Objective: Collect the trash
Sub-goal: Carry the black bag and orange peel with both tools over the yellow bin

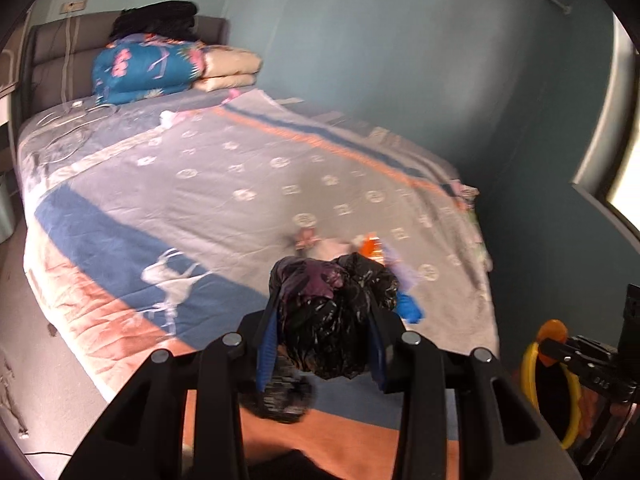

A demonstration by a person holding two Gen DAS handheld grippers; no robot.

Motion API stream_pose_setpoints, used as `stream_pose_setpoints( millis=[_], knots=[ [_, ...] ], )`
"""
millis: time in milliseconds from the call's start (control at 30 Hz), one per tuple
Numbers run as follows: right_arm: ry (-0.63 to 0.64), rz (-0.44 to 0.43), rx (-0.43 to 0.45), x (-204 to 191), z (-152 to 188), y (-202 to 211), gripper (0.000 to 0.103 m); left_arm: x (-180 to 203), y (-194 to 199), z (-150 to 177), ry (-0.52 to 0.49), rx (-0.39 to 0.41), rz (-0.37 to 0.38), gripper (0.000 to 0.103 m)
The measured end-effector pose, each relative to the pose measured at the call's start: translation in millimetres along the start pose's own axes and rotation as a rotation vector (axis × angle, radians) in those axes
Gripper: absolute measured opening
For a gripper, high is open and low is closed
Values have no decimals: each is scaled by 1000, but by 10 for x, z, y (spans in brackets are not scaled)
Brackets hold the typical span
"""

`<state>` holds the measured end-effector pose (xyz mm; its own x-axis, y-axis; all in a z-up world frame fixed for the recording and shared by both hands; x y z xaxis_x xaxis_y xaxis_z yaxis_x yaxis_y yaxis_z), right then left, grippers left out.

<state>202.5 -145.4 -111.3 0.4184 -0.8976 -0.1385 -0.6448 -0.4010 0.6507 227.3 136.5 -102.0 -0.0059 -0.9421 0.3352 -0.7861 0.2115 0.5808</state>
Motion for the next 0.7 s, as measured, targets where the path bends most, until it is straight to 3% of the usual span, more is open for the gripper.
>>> stream_pose_setpoints(
  millis=[367, 700],
  knots=[
    [-43, 42, 188, 244, -87, 908, 25, 1233, 325, -25, -128, 67, 184, 35],
    [-116, 130, 330, 695, 4, 1676, 25, 2216, 430, 111, -229, 65, 320, 35]
  ],
)
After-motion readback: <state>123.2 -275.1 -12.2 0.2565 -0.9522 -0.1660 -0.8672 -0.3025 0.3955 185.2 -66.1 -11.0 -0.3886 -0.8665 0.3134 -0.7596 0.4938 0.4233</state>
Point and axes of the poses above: each gripper's, at about its wrist camera, not at the fingertips, and y roughly against the way its jaws point, x to its right, z to its underside, the point moved 8 cm from there along -y, roughly the way its jaws point, and after that the axes turned 2 degrees about y, right-handed, at the moved point
